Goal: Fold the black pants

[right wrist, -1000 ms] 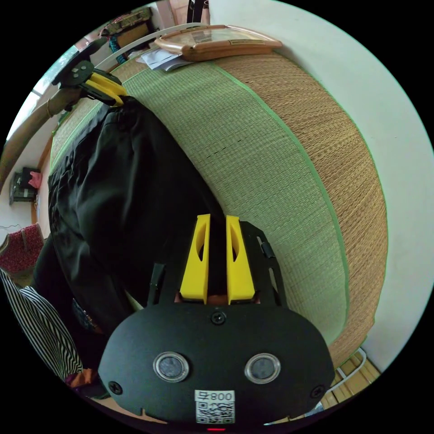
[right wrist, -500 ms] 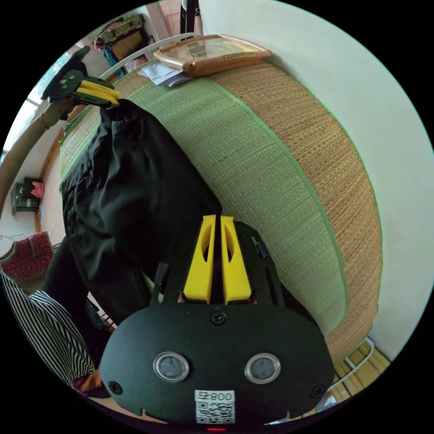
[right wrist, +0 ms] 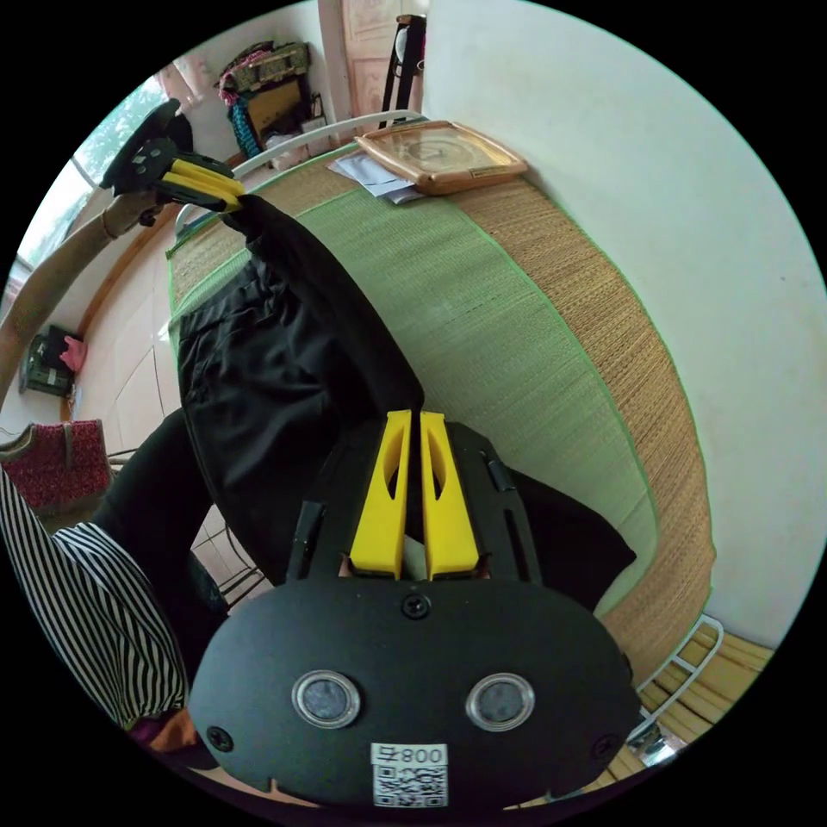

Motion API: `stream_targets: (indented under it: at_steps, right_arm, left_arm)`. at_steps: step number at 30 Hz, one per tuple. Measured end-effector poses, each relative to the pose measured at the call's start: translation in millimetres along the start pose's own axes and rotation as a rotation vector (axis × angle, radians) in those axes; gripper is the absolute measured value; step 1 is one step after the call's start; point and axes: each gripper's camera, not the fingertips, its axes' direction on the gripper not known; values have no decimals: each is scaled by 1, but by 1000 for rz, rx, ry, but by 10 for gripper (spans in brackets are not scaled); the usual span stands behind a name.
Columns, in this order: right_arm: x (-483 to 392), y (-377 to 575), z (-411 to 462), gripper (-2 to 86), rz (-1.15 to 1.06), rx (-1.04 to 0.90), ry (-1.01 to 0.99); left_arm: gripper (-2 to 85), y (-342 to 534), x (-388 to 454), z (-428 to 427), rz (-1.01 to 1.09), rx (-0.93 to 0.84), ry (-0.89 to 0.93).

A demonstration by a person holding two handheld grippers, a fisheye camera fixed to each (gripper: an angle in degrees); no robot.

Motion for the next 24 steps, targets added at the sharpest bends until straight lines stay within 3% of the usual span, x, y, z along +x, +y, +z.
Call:
stream_targets:
  at_steps: [11, 24]
  right_arm:
    - [-51, 53, 26, 8, -39, -20, 6]
    - [-92, 100, 103, 9, -162, -130, -26]
  left_arm:
    - [14, 72, 102, -31, 72, -92, 49]
    - [14, 141, 158, -72, 59, -186, 74]
